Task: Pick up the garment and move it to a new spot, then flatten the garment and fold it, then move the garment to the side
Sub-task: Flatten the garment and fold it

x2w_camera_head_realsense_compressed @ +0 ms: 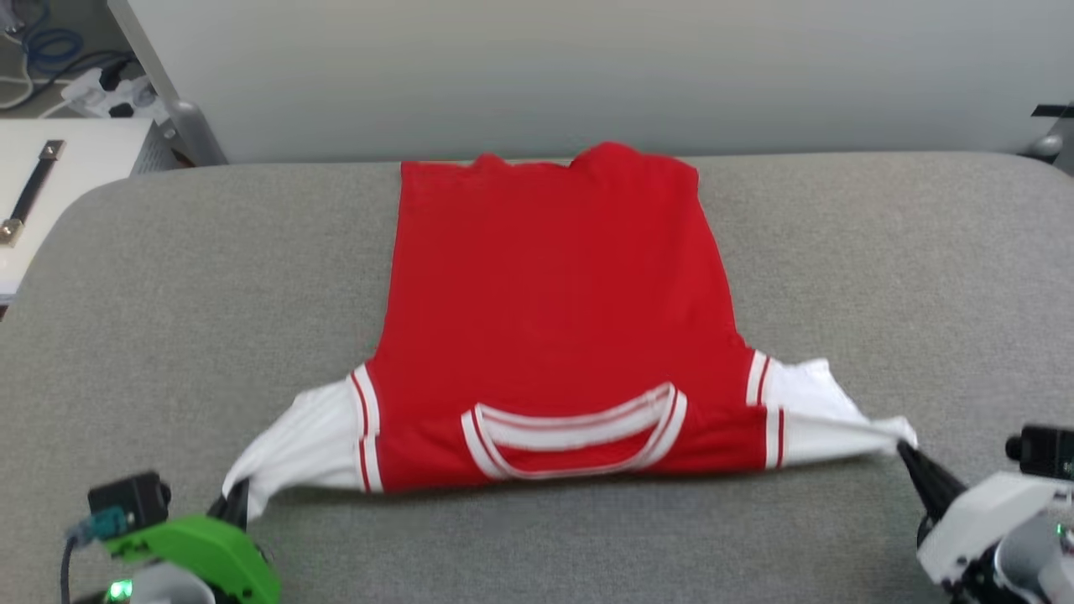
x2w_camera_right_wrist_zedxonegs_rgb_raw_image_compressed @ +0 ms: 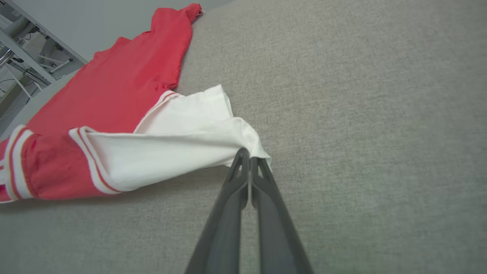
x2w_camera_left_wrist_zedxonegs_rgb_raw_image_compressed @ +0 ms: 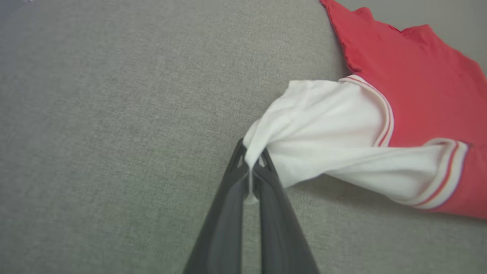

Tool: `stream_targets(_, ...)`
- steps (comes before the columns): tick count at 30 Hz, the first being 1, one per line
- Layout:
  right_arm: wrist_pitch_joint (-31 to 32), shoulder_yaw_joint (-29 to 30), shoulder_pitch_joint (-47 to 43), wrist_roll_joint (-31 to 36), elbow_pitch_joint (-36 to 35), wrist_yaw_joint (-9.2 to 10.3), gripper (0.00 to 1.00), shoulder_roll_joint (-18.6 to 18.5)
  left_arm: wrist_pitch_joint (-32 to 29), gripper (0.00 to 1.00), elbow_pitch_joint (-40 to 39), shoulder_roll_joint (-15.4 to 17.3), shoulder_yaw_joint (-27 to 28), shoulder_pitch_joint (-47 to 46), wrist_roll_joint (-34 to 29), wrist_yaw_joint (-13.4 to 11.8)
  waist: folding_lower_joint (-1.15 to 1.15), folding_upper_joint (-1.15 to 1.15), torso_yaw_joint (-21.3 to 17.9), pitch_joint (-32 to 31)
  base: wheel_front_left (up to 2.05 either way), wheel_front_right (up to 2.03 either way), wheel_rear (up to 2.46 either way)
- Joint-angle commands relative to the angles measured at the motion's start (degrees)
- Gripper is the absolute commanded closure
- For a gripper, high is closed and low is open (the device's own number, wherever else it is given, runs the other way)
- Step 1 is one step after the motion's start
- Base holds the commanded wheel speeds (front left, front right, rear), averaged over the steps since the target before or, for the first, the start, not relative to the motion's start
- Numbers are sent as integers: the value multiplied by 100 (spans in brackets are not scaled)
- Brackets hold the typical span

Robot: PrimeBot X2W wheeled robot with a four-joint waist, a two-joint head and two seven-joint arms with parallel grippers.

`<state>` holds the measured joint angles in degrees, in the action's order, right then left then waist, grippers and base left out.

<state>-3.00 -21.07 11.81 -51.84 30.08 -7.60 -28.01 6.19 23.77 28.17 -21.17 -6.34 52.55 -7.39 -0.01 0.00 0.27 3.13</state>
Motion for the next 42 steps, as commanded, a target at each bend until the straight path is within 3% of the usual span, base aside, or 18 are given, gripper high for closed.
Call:
stream_targets(1, 43, 185, -285, 111, -46, 11, 100, 23, -16, 100, -204, 144, 107, 329, 83, -188, 1, 0, 30, -147, 0, 0, 0)
stream_targets(5, 238, 704, -988, 379, -265, 11, 100, 246, -110, 100, -869, 229, 167, 1078, 160, -630, 1, 0, 39, -262, 0, 0, 0)
stream_targets(9, 458, 1238, -1609, 731, -466, 11, 100, 547, -147, 100, -1195, 209, 153, 1600, 229, -852, 1, 0, 50, -323, 0, 0, 0)
stream_targets(17, 1031, 2005, -2321, 1441, -887, 11, 100, 1242, -26, 100, -1180, 57, 73, 1913, 241, -932, 1, 0, 74, -317, 0, 0, 0)
stream_targets(18, 1086, 2050, -2337, 1507, -934, 11, 95, 1293, 5, 100, -1179, 43, 56, 1883, 214, -921, 1, 0, 83, -307, 0, 0, 0)
stream_targets(19, 1138, 2113, -2344, 1584, -991, 11, 55, 1344, 40, 100, -1176, 29, 25, 1832, 169, -903, 1, 0, 102, -294, 0, 0, 0)
stream_targets(20, 1172, 2159, -2336, 1623, -1050, 11, 0, 1386, 73, 100, -1178, 14, 1, 1783, 137, -880, 1, 0, 117, -281, 0, 0, 0)
stream_targets(26, 1054, 2555, -2083, 1797, -1534, 11, 0, 1428, 321, 100, -1344, -22, -102, 1456, -139, -835, 1, 0, 253, -171, 0, 0, 0)
stream_targets(31, 1037, 2853, -1383, 1847, -1619, 11, 0, 1269, 398, 100, -1753, -21, -199, 1189, -410, -964, 1, 0, 418, 29, 0, 0, 0)
stream_targets(42, 1949, 2754, 1177, 1592, -441, 11, 0, 554, 461, 100, -2667, -202, -605, 422, -1097, -1197, 1, 0, 1168, 852, 0, 0, 0)
